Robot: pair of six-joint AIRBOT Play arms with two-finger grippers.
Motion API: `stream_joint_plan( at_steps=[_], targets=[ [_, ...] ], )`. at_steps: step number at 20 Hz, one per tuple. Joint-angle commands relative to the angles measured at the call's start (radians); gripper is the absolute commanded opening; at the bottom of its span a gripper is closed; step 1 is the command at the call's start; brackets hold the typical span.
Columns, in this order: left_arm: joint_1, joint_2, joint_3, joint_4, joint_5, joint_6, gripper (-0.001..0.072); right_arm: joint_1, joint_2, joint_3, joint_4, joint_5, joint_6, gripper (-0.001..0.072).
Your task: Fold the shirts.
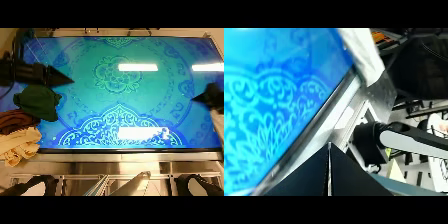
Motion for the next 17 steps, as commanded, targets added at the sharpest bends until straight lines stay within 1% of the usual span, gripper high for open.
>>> stream_joint_plan(
  at_steps=[1,2,3,6,12,17],
  targets=[
    [0.001,0.239,-0.381,0.123,0.09,-0.005,0.0002,0.356,0.189,-0.295,0.024,-0.202,-0.006,0.0013],
    [0.001,0.293,-0.481,0.132,0.11,0.0,0.0004,0.422,0.205,-0.341,0.024,-0.252,0.007,0.0013],
    [0.001,0.329,-0.551,0.129,0.124,0.006,0.0022,0.464,0.204,-0.364,0.024,-0.284,0.014,0.0013],
    [0.001,0.399,-0.672,0.129,0.148,0.006,0.0021,0.507,0.161,-0.367,0.043,-0.298,0.011,0.0013],
    [0.001,0.466,-0.742,0.129,0.158,0.006,0.0021,0.509,0.138,-0.367,0.057,-0.298,0.014,0.0013],
    [0.001,0.504,-0.755,0.128,0.163,0.006,0.0021,0.509,0.138,-0.367,0.057,-0.299,0.014,0.0013]
  ],
)
